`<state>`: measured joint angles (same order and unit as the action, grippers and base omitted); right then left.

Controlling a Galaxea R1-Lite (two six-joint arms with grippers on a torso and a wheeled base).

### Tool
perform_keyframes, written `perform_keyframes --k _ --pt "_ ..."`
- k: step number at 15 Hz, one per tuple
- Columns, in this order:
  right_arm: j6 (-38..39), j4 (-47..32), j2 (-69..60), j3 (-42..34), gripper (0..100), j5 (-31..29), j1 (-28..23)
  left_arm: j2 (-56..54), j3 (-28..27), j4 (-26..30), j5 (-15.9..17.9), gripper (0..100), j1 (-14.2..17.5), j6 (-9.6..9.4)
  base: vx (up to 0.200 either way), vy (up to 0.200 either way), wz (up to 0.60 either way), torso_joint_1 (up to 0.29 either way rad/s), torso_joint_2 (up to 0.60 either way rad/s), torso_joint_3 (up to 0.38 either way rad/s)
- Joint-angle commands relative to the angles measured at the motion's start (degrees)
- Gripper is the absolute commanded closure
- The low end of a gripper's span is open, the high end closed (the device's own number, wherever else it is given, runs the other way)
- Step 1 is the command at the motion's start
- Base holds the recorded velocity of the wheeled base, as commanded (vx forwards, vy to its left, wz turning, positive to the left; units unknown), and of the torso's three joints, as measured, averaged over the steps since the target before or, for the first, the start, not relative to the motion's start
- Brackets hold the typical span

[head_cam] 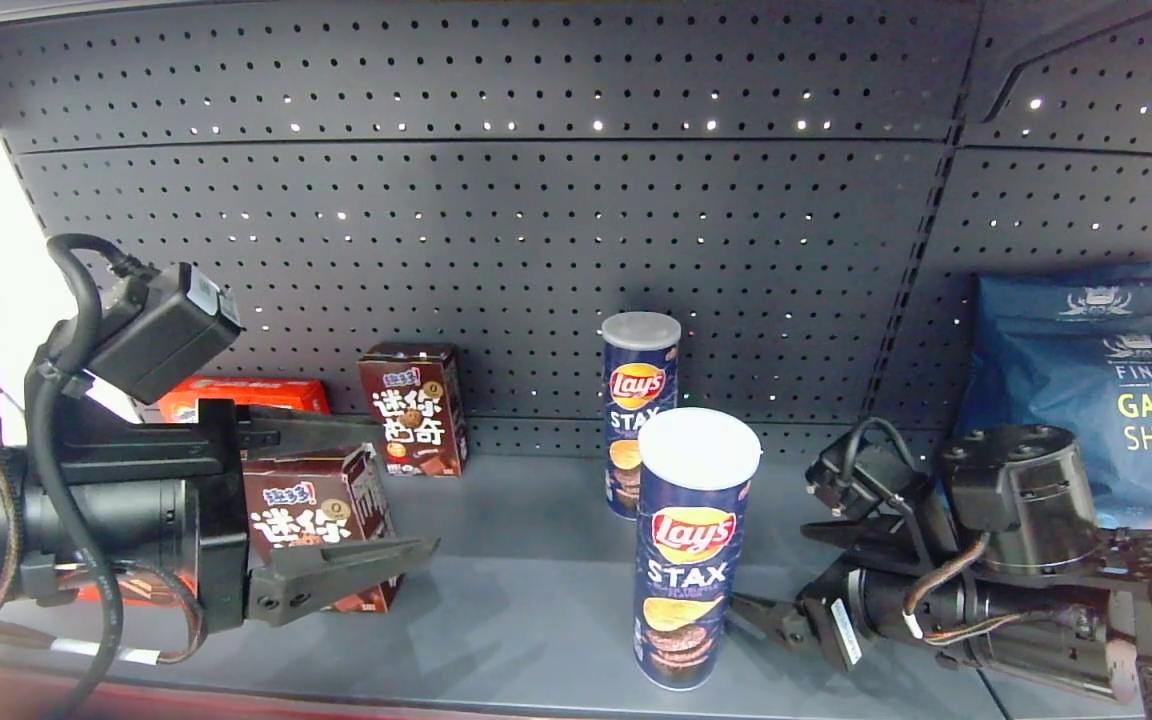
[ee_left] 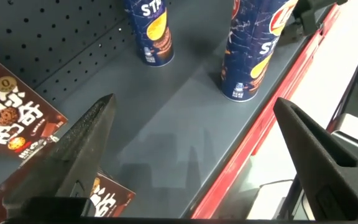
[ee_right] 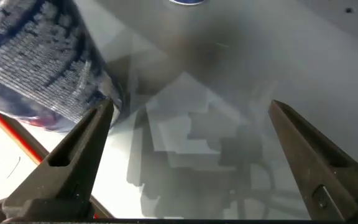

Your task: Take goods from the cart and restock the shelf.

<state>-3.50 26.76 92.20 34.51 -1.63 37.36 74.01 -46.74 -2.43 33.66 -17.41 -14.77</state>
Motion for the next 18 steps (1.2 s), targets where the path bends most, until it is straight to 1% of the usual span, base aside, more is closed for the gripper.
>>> perform_keyframes --k 1,7,18 --pt "-0.02 -0.04 0.97 0.29 0 -0.04 0.69 0.17 0.16 -0.04 0.0 0 0.01 0.01 0.0 0.0 0.0 0.0 0.0 0.0" --pt "-0.02 0.05 3.34 2.67 0 -0.74 1.04 0.08 0.16 -0.04 0.0 0 0.09 0.01 0.0 0.0 0.0 0.0 0.0 0.0" --pt "-0.02 0.05 5.27 4.25 0 -1.0 2.1 -0.18 0.24 -0.04 0.0 0 0.18 0.01 0.0 0.0 0.0 0.0 0.0 0.0"
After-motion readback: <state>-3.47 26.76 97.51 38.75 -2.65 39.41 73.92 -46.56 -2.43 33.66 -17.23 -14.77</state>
